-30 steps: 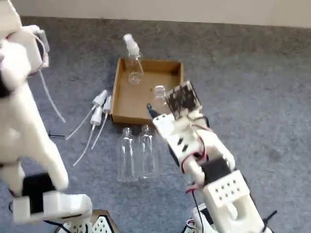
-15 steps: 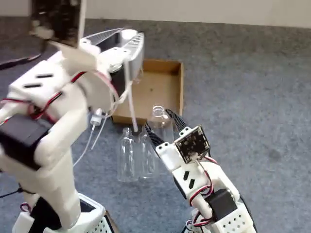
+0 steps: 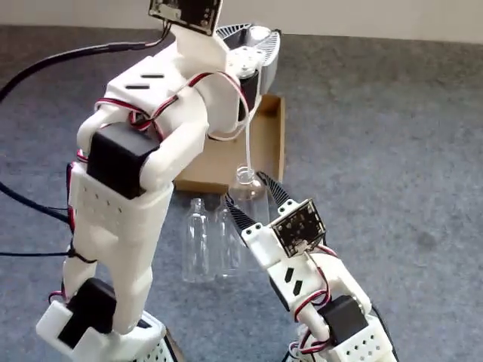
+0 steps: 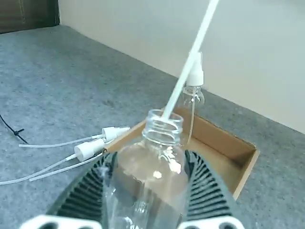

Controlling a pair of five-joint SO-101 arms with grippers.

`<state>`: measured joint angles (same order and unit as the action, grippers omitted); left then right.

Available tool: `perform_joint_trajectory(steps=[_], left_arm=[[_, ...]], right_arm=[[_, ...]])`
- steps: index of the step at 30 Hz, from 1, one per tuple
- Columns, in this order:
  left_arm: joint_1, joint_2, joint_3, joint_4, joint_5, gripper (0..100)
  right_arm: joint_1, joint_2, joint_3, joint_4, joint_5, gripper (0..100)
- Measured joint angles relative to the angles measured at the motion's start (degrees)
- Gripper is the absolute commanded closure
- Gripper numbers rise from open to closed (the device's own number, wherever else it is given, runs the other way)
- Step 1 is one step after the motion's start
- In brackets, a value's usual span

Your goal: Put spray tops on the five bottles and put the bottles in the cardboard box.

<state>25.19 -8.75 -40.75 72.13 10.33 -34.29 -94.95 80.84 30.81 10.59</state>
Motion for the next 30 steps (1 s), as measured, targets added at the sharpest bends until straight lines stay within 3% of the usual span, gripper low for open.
perform_joint_trajectory(steps=[13,30], left_arm=[[0.00,1.05,0.18,-2.37,-4.92,100],[0.35,0.18,10.90,0.62,-2.37,100]], right_arm=[[0.00,0.00,0.00,0.00,0.00,99.5],[0.00,0.00,0.00,0.00,0.00,99.5]])
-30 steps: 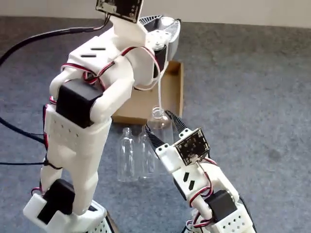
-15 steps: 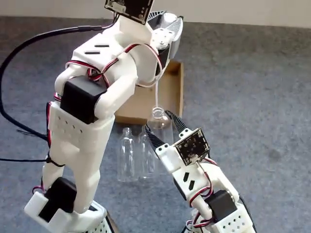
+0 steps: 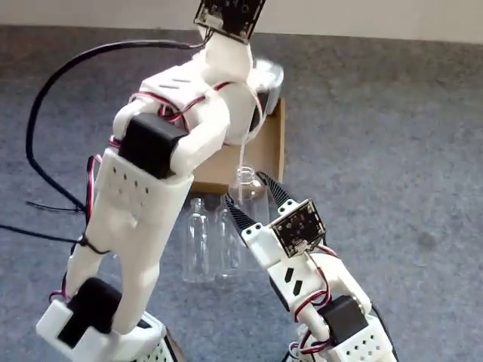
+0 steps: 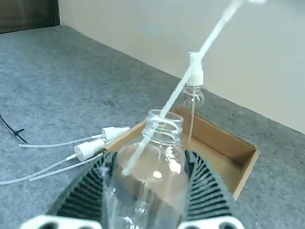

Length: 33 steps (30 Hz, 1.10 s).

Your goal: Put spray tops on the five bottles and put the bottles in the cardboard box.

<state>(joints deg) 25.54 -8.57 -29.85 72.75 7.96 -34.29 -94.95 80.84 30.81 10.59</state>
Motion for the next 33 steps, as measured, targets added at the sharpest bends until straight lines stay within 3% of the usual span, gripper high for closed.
perform_joint_trajectory(steps=[8,13,19,33], left_arm=[[2.99,-9.85,12.31,10.99,0.44,100],[2.99,-15.56,26.55,8.00,0.53,99],[2.99,-25.32,38.15,2.81,0.18,85],[-0.79,-31.65,34.02,2.55,-6.24,85]], right_arm=[[-0.26,0.00,0.00,0.00,-0.44,99.5],[-0.35,0.09,0.18,0.18,-4.13,99.5],[-0.44,0.18,0.18,0.18,-4.66,99.5],[-0.18,-0.26,0.00,0.09,-4.84,99.5]])
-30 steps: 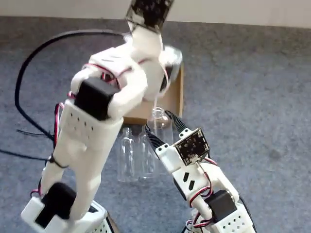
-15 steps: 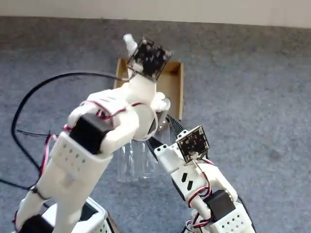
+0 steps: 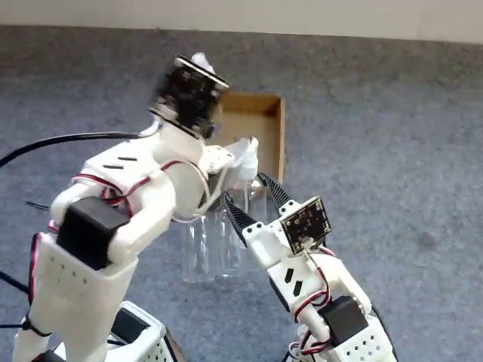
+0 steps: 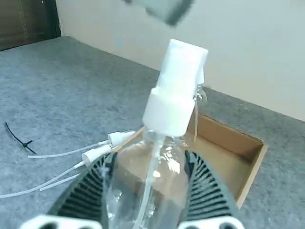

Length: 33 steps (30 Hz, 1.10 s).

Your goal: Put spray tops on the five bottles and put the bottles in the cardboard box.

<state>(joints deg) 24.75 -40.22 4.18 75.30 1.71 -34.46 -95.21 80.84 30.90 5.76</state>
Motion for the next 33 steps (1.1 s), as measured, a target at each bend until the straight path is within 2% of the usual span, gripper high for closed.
perform_joint_trajectory(steps=[4,10,16,20,23,28,33], left_arm=[[-0.88,0.00,-0.09,-1.23,0.00,85],[-1.14,-0.53,4.92,-3.16,-3.78,85],[-3.43,-11.87,8.62,-0.09,-4.13,85],[-3.25,-19.34,18.90,0.35,-7.56,84],[-3.16,-22.07,29.98,-3.69,-10.02,83],[-3.08,-25.76,43.96,-12.84,-10.37,70],[-3.08,-27.43,49.58,-19.96,-10.37,69]], right_arm=[[0.00,0.00,0.00,-0.18,0.00,99.5],[0.44,0.00,0.00,-0.97,0.00,99.5],[10.90,0.00,-0.44,-10.29,0.00,99.5],[12.84,0.62,-3.25,-11.78,0.00,99.5],[12.75,5.63,-7.30,-12.04,0.00,99.5],[12.75,21.01,-17.67,-12.04,0.00,99.5],[8.70,36.04,-26.73,-12.04,0.00,99.5]])
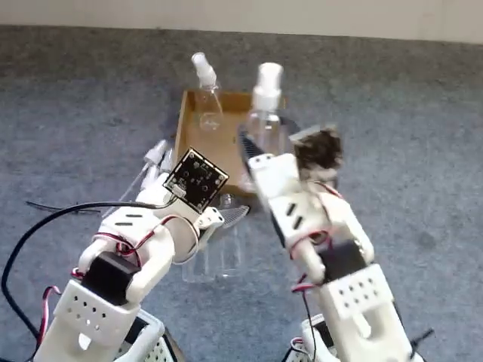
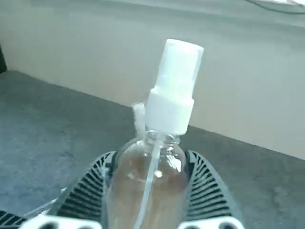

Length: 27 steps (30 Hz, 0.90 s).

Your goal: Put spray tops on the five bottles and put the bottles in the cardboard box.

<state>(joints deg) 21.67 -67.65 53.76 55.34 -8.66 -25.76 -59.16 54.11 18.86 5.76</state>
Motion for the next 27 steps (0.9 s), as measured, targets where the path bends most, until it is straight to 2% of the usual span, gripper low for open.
perform_joint_trajectory(steps=[7,11,17,27], left_arm=[[-0.18,-0.09,0.35,-3.16,0.00,69],[-1.32,-0.09,2.90,-4.66,0.00,69],[-5.36,-0.09,8.70,-11.52,-0.26,69],[-5.98,-0.09,9.67,-12.57,-0.26,69]], right_arm=[[-6.59,11.52,-3.78,0.00,0.00,99.5],[-7.91,11.87,-4.22,1.14,0.00,99.5],[-8.09,10.64,-7.21,9.58,0.09,99.5],[-8.09,7.38,-7.56,12.57,0.09,99.5]])
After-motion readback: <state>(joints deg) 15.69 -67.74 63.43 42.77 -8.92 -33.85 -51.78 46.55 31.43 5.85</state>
